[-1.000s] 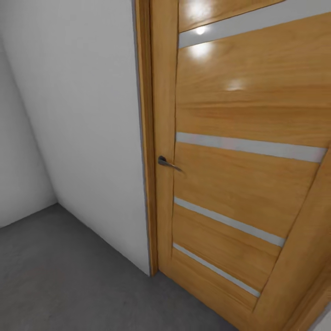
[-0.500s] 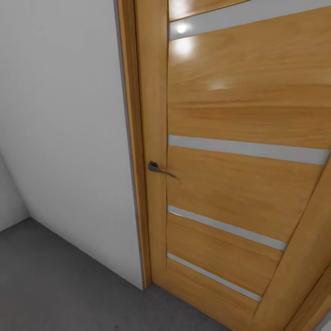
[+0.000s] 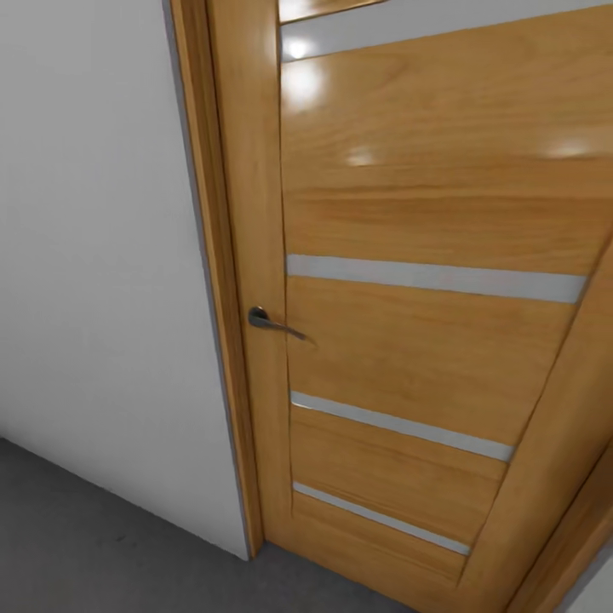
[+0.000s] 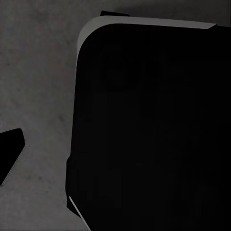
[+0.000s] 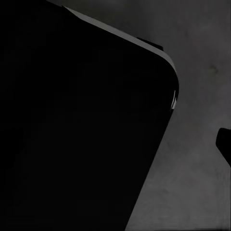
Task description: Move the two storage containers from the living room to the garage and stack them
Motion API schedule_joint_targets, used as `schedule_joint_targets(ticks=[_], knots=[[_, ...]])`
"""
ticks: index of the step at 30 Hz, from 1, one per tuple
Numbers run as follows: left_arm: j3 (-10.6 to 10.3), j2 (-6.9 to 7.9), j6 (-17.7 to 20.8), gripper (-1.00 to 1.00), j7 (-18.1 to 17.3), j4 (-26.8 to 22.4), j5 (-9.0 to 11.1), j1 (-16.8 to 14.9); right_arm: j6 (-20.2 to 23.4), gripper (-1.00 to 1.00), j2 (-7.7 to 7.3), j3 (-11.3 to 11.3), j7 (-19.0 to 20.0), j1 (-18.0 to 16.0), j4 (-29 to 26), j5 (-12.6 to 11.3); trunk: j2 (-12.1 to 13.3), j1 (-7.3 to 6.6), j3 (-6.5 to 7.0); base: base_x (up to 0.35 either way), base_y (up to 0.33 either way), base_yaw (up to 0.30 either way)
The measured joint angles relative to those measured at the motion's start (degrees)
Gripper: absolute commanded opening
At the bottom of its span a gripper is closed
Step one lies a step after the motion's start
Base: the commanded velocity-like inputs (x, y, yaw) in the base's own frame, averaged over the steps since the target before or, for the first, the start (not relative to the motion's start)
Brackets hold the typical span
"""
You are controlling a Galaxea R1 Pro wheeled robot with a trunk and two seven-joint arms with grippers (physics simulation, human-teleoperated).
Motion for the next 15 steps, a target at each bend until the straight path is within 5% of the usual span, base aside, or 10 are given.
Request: schedule_joint_targets(ticks=[15], knots=[[0.0, 0.00, 0.0, 1.00, 0.0, 0.0, 0.0, 0.0, 0.0, 1.00, -0.02, 0.0, 0.0, 0.0, 0.0, 0.0, 0.0, 0.00, 0.00, 0.000, 0.000, -0.254]])
